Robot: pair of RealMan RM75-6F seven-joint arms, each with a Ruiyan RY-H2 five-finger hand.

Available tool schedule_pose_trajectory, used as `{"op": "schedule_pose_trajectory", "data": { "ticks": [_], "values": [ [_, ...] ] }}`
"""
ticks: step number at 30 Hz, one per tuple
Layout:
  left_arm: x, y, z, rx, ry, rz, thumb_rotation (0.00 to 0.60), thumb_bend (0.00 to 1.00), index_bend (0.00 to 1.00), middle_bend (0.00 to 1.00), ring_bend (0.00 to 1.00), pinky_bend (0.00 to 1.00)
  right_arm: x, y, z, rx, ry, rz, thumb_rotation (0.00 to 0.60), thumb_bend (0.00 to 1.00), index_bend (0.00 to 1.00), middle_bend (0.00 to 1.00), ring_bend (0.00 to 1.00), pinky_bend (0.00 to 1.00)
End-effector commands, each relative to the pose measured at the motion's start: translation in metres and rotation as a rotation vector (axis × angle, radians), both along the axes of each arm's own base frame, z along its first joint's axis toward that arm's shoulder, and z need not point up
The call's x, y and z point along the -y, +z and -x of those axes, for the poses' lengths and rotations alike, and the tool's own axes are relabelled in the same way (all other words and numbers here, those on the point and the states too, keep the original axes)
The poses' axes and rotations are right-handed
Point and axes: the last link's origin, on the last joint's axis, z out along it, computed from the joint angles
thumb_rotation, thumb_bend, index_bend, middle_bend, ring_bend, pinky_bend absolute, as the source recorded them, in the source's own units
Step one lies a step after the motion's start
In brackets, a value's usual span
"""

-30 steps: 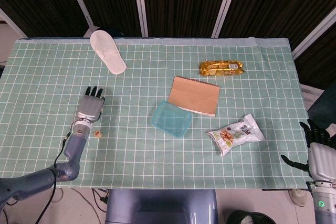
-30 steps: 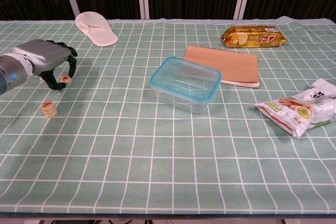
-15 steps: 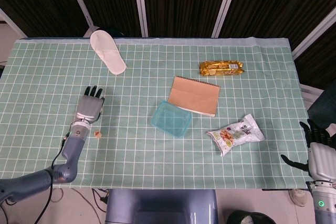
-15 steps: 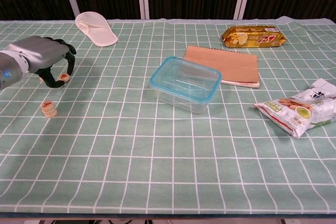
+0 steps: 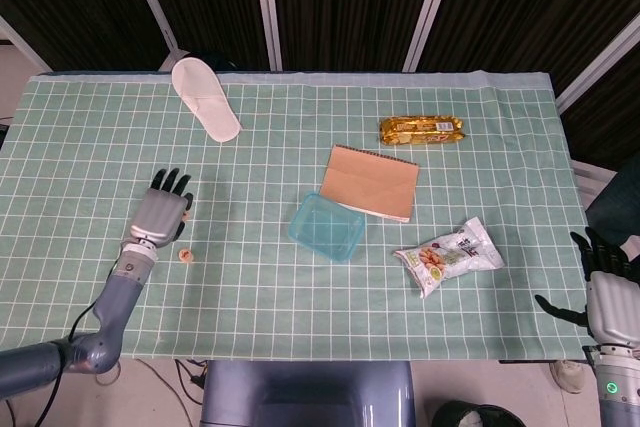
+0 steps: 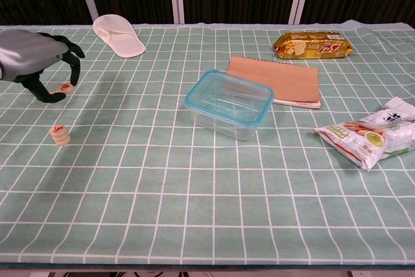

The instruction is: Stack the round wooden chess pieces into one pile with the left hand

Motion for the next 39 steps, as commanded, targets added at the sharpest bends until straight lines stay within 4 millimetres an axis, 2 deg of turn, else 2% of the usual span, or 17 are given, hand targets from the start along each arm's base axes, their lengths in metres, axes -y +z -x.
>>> {"op": "schedule_pose_trajectory", "data": {
  "ticks": [1,4,12,24,39],
  "values": [
    [0.017,0.010,0.006,-0.018,-0.021,0.011,0.600,0.34,0.47,0.12,0.00,0.09,0.000,0.000,0.000,0.000,0.001,-0.002,0.600,0.21,0.11,0.00,0.06,0.00],
    [0.033,0.012,0.010,-0.020,-0.032,0.037,0.600,0.34,0.47,0.12,0.00,0.09,0.000,0.000,0.000,0.000,0.001,0.000,0.600,0.20,0.11,0.00,0.06,0.00],
    [0.046,0.007,0.015,-0.024,-0.036,0.072,0.600,0.34,0.46,0.12,0.00,0.08,0.000,0.001,0.000,0.000,-0.001,0.003,0.600,0.20,0.11,0.00,0.06,0.00],
    [0.055,-0.006,0.008,-0.021,-0.073,0.100,0.600,0.34,0.46,0.12,0.00,0.08,0.000,0.002,0.001,-0.003,-0.003,0.007,0.600,0.20,0.11,0.00,0.06,0.00],
    [0.060,-0.011,0.009,-0.046,-0.084,0.100,0.600,0.34,0.46,0.12,0.00,0.08,0.001,0.002,0.001,-0.003,-0.002,0.008,0.600,0.20,0.11,0.00,0.06,0.00]
  ]
}}
